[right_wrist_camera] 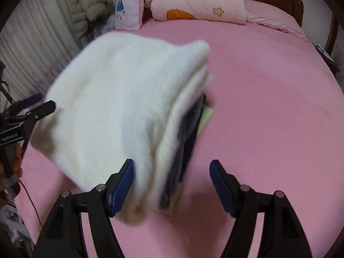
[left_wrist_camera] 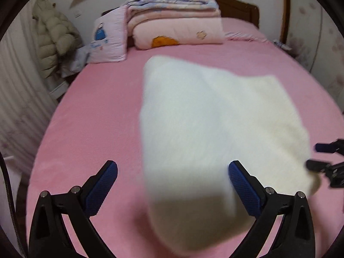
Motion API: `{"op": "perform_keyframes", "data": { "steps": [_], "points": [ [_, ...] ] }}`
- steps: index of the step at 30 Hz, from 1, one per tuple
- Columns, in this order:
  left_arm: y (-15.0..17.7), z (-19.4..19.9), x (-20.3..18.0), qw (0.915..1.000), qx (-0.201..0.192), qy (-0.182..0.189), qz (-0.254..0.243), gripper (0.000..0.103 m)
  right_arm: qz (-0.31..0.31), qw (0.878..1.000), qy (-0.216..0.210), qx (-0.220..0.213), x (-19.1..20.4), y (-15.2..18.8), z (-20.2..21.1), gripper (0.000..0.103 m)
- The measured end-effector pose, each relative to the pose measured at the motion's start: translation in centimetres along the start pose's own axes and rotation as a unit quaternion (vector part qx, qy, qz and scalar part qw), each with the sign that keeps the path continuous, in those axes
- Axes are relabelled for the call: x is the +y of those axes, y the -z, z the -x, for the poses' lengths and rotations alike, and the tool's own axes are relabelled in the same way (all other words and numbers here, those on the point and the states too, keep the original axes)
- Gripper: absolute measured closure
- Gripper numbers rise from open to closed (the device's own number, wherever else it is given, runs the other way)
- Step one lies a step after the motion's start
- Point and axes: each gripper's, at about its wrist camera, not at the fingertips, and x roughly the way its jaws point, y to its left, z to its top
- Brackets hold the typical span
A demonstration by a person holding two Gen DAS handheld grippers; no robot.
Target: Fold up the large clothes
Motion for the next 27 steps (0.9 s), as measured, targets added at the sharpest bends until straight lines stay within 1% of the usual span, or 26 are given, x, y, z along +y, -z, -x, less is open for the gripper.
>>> {"op": "perform_keyframes", "data": {
  "steps": [1,3,6,8,10,11,14,15,18,20,22,25,27],
  "points": [
    [0.8,-0.1,0.7,0.9999,0.005,-0.001,0.009,0.000,-0.009,1.000,-0.001,0.003,-0.3,0.6,-0.1,0.032],
    [2.3,-0.3,1.5,0.9992,0.009,0.011,0.037,0.000,-0.021,1.000,-0.003,0.000,-0.5,0.9,-0.4,0.032],
    [2.5,-0.6,1.9,0.9969,0.022,0.021,0.073,0.000,-0.040,0.999,-0.005,0.003,-0.7,1.5,-0.5,0.032],
    [1.8,-0.2,1.9,0.9966,0.026,0.011,0.077,0.000,-0.052,0.999,0.000,0.003,-0.2,0.8,-0.5,0.032],
    [1.7,1.4,1.5,0.9975,0.026,-0.003,0.066,0.001,-0.058,0.998,0.004,0.001,0.0,0.8,0.7,0.032],
    [1.4,2.6,1.0,0.9982,0.018,0.000,0.058,0.001,-0.056,0.998,0.003,-0.003,0.2,1.0,2.0,0.031],
    [1.3,7.6,-0.4,0.9991,-0.010,0.010,0.041,0.001,-0.044,0.999,-0.005,-0.017,0.8,2.2,6.0,0.031],
    [1.8,9.6,-0.7,0.9990,-0.016,0.013,0.040,0.001,-0.042,0.999,-0.008,-0.023,0.9,2.6,7.6,0.031],
    [2.4,15.9,-2.7,0.9975,-0.034,0.035,0.052,0.001,-0.044,0.998,-0.027,-0.043,1.3,4.1,12.8,0.031],
    [3.2,20.7,-4.4,0.9955,-0.043,0.054,0.066,0.001,-0.049,0.997,-0.039,-0.053,1.4,6.0,17.1,0.030],
    [4.3,25.1,-6.2,0.9935,-0.048,0.069,0.078,0.001,-0.050,0.996,-0.048,-0.061,1.6,7.6,20.7,0.030],
    [6.8,30.9,-9.4,0.9914,-0.042,0.085,0.090,0.001,-0.049,0.994,-0.065,-0.071,1.5,10.7,26.6,0.030],
    [8.7,33.9,-11.6,0.9902,-0.036,0.093,0.098,0.001,-0.046,0.993,-0.077,-0.074,1.2,13.0,30.3,0.030]
  ]
}}
